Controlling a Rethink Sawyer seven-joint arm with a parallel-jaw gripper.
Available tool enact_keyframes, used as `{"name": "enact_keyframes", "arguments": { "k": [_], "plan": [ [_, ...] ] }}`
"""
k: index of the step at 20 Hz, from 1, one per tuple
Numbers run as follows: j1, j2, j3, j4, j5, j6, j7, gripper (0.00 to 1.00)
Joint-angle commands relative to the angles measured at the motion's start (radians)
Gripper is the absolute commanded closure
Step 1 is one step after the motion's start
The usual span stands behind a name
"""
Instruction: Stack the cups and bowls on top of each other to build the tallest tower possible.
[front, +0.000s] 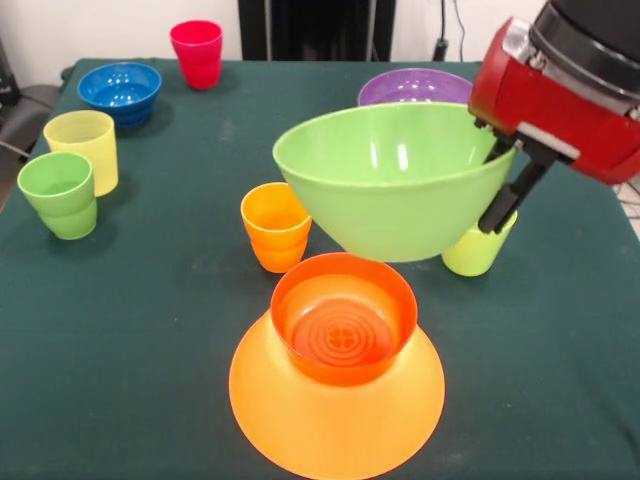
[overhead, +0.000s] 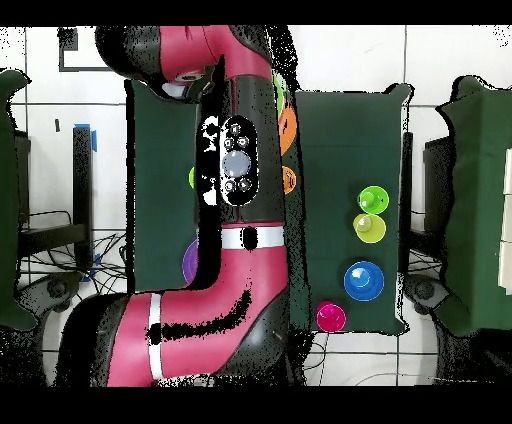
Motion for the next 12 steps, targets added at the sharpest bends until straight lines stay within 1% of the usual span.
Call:
{"name": "enact_keyframes", "arguments": {
  "k": [1,12],
  "plan": [
    [0.030,0.054,0.045,-0.059,-0.074,0.132,-0.279,1.00],
    [0.032,0.104,0.005,-0.096,-0.078,0.110,-0.258,1.00]
  ]
}}
